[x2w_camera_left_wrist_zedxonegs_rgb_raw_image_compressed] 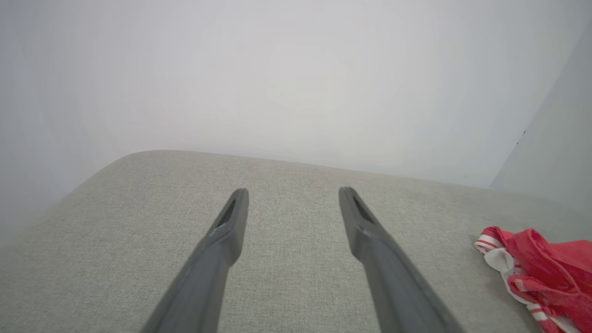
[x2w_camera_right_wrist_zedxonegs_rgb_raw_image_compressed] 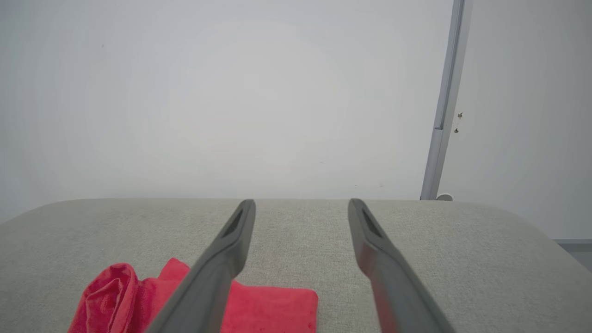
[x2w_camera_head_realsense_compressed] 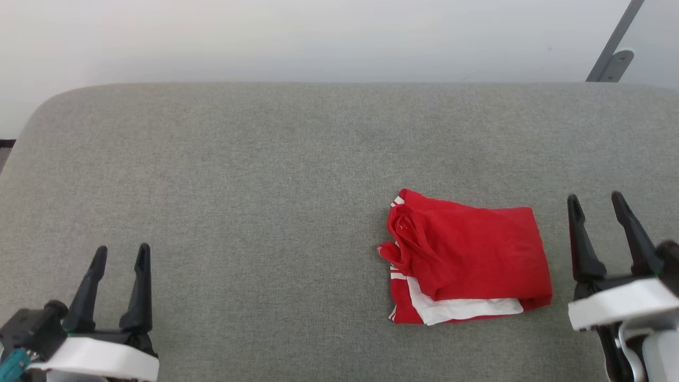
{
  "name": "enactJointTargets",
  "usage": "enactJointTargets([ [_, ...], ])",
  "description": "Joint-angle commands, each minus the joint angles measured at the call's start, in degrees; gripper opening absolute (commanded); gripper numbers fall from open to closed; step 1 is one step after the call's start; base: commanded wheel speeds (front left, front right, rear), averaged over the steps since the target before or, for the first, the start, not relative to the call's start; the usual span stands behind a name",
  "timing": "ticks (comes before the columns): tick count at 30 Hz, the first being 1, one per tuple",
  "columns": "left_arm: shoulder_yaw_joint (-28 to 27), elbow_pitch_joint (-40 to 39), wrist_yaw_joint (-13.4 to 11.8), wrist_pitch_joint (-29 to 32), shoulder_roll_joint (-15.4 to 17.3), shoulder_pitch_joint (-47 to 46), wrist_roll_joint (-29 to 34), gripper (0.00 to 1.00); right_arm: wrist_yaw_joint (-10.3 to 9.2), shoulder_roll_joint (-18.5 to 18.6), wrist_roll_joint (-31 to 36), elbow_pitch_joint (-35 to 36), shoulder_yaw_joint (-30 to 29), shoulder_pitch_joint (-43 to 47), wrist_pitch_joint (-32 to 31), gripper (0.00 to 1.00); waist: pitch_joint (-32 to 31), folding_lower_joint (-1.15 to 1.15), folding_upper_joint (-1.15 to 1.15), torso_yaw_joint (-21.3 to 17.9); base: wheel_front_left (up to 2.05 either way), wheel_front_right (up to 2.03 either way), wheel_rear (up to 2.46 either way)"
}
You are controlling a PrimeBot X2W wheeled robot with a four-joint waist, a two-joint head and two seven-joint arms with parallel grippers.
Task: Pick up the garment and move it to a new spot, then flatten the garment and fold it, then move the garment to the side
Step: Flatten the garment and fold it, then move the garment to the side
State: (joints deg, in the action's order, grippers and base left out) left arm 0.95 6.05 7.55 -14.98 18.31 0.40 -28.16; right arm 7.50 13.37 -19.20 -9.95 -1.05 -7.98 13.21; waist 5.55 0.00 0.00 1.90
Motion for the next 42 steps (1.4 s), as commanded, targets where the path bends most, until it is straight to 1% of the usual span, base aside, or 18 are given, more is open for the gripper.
enactJointTargets([
  [1, -0.08, -0.56, -0.14, -0.26, -0.03, 1.31, 0.29, 1.00, -0.03, -0.81, 0.37, 1.35, -0.84, 1.86, 0.51, 1.00, -0.41, 0.00, 0.00, 0.07, 0.00, 0.00, 0.00],
  [5, -1.42, -1.51, -0.14, -0.26, 0.08, 3.15, 0.59, 1.00, -0.03, -2.26, -0.30, 4.37, -3.00, 5.58, -0.64, 1.00, -0.77, 0.00, 0.00, 0.01, 0.00, 0.00, 0.00],
  [7, -2.07, -2.10, -0.14, -0.26, -0.01, 4.13, 0.86, 1.00, -0.03, -1.85, 0.50, 6.33, -3.73, 7.59, -1.34, 1.00, -0.73, 0.00, 0.00, 0.03, 0.00, 0.00, 0.00],
  [9, -3.05, -2.69, -0.14, -0.26, 0.03, 4.91, 1.30, 1.00, -0.03, -2.70, -0.13, 8.43, -4.90, 9.40, -2.08, 1.00, -0.51, 0.00, 0.00, 0.04, 0.00, 0.00, 0.00],
  [16, -5.15, -5.03, -0.14, -0.26, -0.89, 6.69, 1.70, 1.00, -0.03, -3.77, 0.47, 14.35, -7.36, 13.38, -4.30, 1.00, 0.69, 0.00, 0.00, 0.06, 0.00, 0.00, 0.00],
  [26, -4.51, -5.07, -0.14, -0.26, -0.90, 5.65, 1.14, 1.00, -0.03, -5.02, 1.33, 16.49, -7.81, 13.82, -5.83, 1.00, 1.31, 0.00, 0.00, 0.41, 0.00, 0.00, 0.00],
  [29, -4.18, -5.61, -0.14, -0.26, -0.97, 3.95, 1.01, 1.00, -0.03, -4.62, 1.55, 16.54, -7.70, 12.24, -7.43, 1.00, 2.05, 0.00, 0.00, 0.85, 0.00, 0.00, 0.00],
  [33, -3.06, -5.61, -0.14, -0.26, -0.93, 2.06, 0.49, 1.00, -0.03, -2.39, 2.41, 15.60, -6.47, 8.06, -13.77, 1.00, 3.99, 0.00, 0.00, 1.21, 0.00, 0.00, 0.00],
  [36, -0.91, -5.18, -0.14, -0.26, -0.16, -0.43, 0.25, 1.00, -0.03, 0.48, 2.51, 14.73, -4.50, 3.69, -19.57, 1.00, 6.10, 0.00, 0.00, 1.86, 0.00, 0.00, 0.00],
  [40, 0.95, -4.78, -0.14, -0.26, 0.25, -4.02, -0.49, 1.00, -0.03, 4.51, 1.15, 12.80, -1.80, -0.72, -29.66, 1.00, 8.88, 0.00, 0.00, 3.01, 0.00, 0.00, 0.00],
  [42, 1.99, -4.54, -0.14, -0.26, 0.38, -5.36, -0.83, 1.00, -0.03, 6.41, 0.12, 12.42, -0.82, -1.86, -35.81, 1.00, 9.83, 0.00, 0.00, 3.57, 0.00, 0.00, 0.00],
])
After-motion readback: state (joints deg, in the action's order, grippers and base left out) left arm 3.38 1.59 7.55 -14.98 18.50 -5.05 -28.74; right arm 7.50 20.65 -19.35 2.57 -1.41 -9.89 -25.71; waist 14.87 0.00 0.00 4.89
